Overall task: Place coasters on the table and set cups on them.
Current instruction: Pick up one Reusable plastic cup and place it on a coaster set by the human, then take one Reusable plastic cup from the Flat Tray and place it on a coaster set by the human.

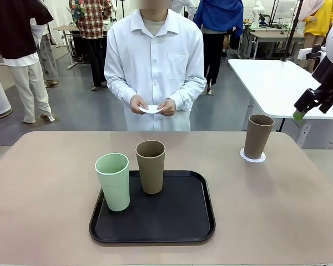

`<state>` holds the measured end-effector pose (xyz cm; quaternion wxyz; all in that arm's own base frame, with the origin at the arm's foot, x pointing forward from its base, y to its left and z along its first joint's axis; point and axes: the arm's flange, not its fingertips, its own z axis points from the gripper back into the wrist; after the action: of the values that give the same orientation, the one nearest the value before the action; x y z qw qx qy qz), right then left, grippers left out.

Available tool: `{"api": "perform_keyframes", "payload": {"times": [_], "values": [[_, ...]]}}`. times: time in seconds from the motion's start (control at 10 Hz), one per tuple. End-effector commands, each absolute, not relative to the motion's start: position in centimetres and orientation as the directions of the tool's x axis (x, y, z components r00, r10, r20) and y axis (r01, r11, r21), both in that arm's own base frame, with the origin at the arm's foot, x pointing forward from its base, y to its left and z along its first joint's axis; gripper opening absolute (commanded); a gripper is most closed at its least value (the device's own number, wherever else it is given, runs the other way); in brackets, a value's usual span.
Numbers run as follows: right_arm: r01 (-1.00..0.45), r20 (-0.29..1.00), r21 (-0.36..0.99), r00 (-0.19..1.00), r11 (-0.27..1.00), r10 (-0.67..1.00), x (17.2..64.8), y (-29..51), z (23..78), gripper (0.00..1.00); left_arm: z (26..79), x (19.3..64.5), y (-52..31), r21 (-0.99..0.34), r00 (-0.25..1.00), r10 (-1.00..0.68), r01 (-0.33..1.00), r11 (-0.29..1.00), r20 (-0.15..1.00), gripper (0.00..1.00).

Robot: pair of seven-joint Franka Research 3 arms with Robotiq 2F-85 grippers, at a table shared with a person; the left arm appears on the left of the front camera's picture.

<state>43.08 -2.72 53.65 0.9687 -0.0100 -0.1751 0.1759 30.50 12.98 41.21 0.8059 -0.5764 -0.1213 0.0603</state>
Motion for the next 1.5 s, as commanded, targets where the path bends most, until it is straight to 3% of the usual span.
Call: {"api": "perform_keyframes", "payload": {"times": [0.0, 1.0, 1.2, 1.4], "values": [[-0.333, 0.336, -0.096, 0.876, 0.938, 0.345, 43.7, -2.8, 53.5, 1.00, 41.3, 30.4, 13.1, -0.945, 0.962, 0.236, 0.054, 0.322, 0.136, 1.00], [-0.337, 0.335, -0.076, 0.878, 0.939, 0.342, 43.3, -2.9, 53.4, 1.00, 41.3, 30.4, 13.1, -0.945, 0.962, 0.236, 0.054, 0.322, 0.136, 1.00], [-0.295, 0.353, 0.125, 0.905, 0.947, 0.236, 39.5, -8.7, 51.9, 1.00, 41.3, 30.4, 13.1, -0.945, 0.962, 0.236, 0.054, 0.322, 0.136, 1.00], [-0.296, 0.359, 0.440, 0.923, 0.848, 0.136, 38.8, -14.5, 49.9, 1.00, 41.3, 30.4, 13.1, -0.945, 0.962, 0.236, 0.054, 0.322, 0.136, 1.00]]}}
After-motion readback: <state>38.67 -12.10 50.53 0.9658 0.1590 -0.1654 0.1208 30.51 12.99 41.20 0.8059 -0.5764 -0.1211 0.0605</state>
